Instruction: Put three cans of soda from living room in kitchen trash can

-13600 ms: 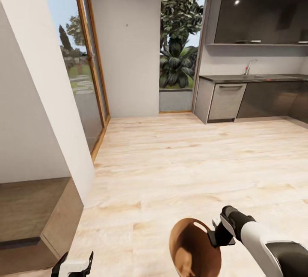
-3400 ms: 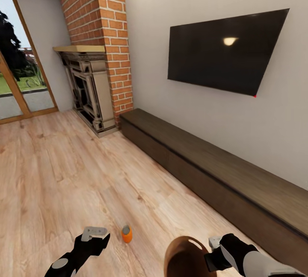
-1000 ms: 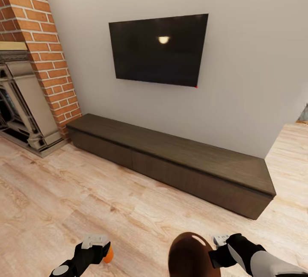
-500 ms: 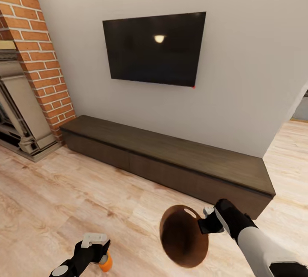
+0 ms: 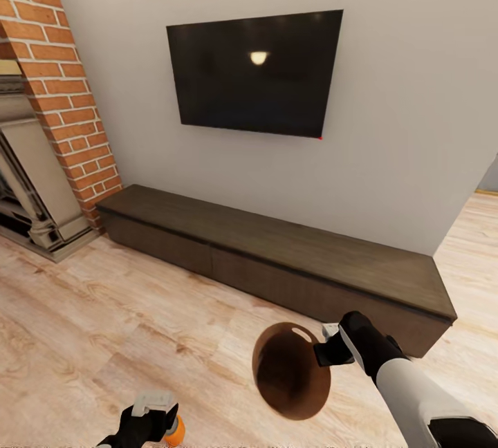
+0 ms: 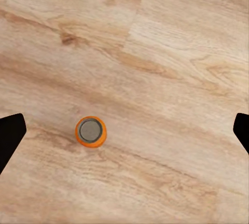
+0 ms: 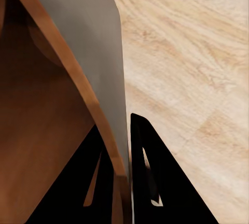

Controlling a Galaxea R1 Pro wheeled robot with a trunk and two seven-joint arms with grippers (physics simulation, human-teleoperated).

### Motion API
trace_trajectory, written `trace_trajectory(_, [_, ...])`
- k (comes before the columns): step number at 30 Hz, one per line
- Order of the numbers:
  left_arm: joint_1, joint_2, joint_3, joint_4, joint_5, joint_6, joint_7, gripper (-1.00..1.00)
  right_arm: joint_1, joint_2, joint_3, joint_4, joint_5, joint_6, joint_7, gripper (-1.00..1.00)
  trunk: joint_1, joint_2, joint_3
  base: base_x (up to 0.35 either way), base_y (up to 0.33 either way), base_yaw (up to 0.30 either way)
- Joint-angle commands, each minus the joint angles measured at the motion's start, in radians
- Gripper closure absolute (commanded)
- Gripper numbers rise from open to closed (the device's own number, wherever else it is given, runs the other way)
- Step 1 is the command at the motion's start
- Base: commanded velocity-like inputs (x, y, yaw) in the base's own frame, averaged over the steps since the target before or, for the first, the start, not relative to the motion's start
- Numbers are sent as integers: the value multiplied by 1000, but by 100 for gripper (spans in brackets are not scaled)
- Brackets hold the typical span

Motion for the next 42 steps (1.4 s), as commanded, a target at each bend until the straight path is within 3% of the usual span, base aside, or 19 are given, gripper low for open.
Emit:
trace_trajectory(1, [-1,1,0,6,0,-8,1,-100,-1,0,-3,0,-30,5,6,100,4,-7,-5,3,2,0])
trace_trajectory(7, [-1,3,4,21,-1,-73,-1,-100,-3,0,-3,-1,-31,5,6,100,27,-49,-33,1,1,0])
trace_trajectory(10, [-3,3,3,93,-4,-186,1,-100,-3,1,-3,-1,-35,7,7,100,38,-70,-47,0,0,0])
trace_trajectory(15, [-10,3,2,161,-7,-290,1,-100,-3,1,-3,-1,-36,7,8,100,58,-105,-70,0,0,0])
trace_trajectory(38, [-25,0,6,192,-3,-416,6,-100,-3,11,-3,-1,-39,7,8,100,146,-266,-177,0,0,0])
trace_trajectory(42, [-78,-2,3,199,-6,-467,36,-100,-3,11,-3,-1,-39,7,8,100,161,-294,-196,0,0,0])
